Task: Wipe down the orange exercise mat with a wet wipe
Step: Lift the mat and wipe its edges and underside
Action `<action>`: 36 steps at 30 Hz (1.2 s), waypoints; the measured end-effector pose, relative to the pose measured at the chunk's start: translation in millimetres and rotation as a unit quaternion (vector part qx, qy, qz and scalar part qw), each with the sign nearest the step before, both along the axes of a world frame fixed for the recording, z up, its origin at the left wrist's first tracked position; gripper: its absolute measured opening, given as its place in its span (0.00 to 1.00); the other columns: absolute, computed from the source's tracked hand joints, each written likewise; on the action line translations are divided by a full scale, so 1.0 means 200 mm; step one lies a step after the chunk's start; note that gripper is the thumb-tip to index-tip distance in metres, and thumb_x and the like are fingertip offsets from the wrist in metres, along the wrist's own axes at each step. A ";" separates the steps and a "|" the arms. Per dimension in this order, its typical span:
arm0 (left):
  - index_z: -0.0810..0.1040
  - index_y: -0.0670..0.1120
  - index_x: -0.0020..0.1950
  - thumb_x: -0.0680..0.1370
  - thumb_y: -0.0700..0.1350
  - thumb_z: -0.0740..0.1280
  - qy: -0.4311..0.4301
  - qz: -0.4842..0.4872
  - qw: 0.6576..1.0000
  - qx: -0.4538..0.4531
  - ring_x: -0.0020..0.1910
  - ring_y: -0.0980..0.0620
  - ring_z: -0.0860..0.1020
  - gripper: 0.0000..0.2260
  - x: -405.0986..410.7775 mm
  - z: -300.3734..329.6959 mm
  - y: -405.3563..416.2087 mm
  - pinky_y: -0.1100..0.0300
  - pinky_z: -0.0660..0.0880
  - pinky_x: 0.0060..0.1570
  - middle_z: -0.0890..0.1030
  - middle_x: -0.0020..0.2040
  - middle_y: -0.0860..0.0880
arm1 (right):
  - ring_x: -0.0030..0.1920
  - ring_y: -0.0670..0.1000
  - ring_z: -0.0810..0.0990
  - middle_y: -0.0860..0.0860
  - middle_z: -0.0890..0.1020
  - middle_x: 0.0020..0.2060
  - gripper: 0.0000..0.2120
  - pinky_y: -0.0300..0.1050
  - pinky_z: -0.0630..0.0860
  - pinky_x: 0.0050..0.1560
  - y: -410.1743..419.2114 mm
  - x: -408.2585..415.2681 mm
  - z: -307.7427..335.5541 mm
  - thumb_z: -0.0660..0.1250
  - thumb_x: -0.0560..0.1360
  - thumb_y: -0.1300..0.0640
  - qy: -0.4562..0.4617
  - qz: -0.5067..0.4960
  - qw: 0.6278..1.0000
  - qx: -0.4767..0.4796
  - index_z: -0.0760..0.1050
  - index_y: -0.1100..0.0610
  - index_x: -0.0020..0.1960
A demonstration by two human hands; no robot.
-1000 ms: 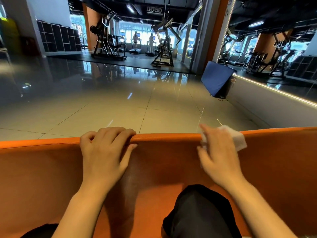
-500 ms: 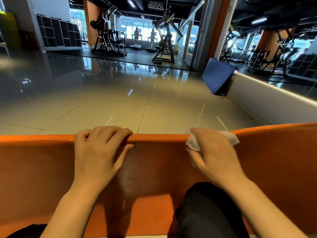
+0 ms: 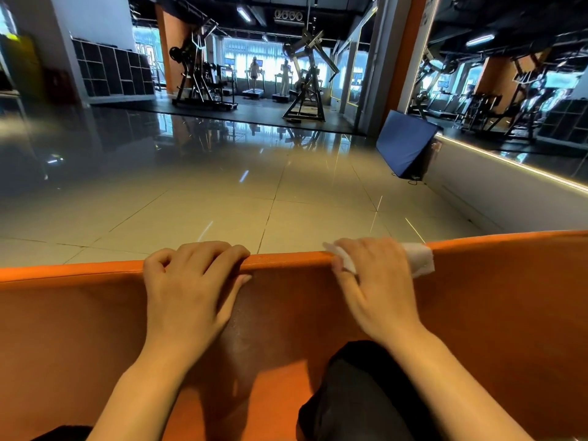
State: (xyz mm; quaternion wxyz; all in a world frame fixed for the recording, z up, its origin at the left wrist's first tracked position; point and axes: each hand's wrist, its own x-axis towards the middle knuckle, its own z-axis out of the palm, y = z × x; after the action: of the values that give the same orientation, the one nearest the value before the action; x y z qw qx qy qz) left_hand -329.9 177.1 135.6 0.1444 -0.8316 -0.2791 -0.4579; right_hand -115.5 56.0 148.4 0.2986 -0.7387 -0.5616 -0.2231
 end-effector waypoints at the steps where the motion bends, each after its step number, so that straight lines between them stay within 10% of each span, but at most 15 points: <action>1: 0.83 0.48 0.54 0.77 0.52 0.63 0.003 -0.008 1.000 0.000 0.50 0.48 0.76 0.13 -0.01 0.00 0.00 0.55 0.57 0.49 0.82 0.50 0.49 | 0.50 0.54 0.76 0.50 0.81 0.47 0.26 0.50 0.65 0.57 0.06 -0.11 0.00 0.49 0.80 0.37 -0.016 0.028 0.999 -0.010 0.79 0.53 0.57; 8: 0.82 0.48 0.58 0.77 0.51 0.61 0.026 -0.046 0.999 0.002 0.53 0.49 0.74 0.16 -0.04 0.00 0.04 0.52 0.62 0.51 0.82 0.52 0.48 | 0.45 0.58 0.78 0.54 0.80 0.46 0.23 0.51 0.68 0.49 0.14 -0.10 -0.02 0.61 0.70 0.46 -0.160 0.103 0.981 -0.026 0.77 0.58 0.59; 16: 0.79 0.51 0.60 0.71 0.48 0.63 0.063 -0.057 0.996 -0.018 0.51 0.48 0.72 0.18 0.00 0.05 0.12 0.52 0.61 0.49 0.82 0.51 0.49 | 0.49 0.62 0.81 0.57 0.81 0.48 0.22 0.57 0.74 0.51 -0.23 0.61 0.01 0.73 0.66 0.57 -0.098 -0.038 0.991 -0.081 0.72 0.54 0.58; 20: 0.81 0.50 0.56 0.56 0.34 0.79 0.081 -0.005 0.996 -0.043 0.47 0.44 0.79 0.30 0.05 0.15 0.26 0.53 0.60 0.47 0.82 0.49 0.49 | 0.45 0.62 0.81 0.57 0.82 0.43 0.24 0.57 0.74 0.46 -0.14 0.52 0.04 0.81 0.57 0.69 -0.074 -0.069 0.995 -0.019 0.79 0.60 0.51; 28: 0.82 0.43 0.57 0.57 0.30 0.77 0.036 0.071 0.990 -0.115 0.49 0.36 0.79 0.29 -0.05 0.22 0.52 0.42 0.72 0.54 0.82 0.50 0.40 | 0.39 0.59 0.78 0.54 0.78 0.38 0.17 0.52 0.67 0.45 0.17 0.17 0.08 0.78 0.61 0.65 -0.080 -0.034 0.994 0.065 0.79 0.59 0.48; 36: 0.71 0.49 0.72 0.78 0.61 0.62 0.076 0.061 0.990 -0.105 0.70 0.38 0.71 0.26 0.11 0.04 0.34 0.33 0.56 0.69 0.73 0.70 0.40 | 0.44 0.54 0.75 0.52 0.79 0.42 0.16 0.43 0.57 0.46 0.28 -0.02 -0.01 0.66 0.65 0.59 -0.072 0.011 0.992 0.101 0.77 0.56 0.52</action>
State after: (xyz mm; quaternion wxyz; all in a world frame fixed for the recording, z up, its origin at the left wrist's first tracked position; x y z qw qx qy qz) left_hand -307.6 245.6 143.9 0.1048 -0.8560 -0.3636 -0.3523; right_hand -119.8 111.5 147.1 0.3324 -0.6807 -0.5644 -0.3280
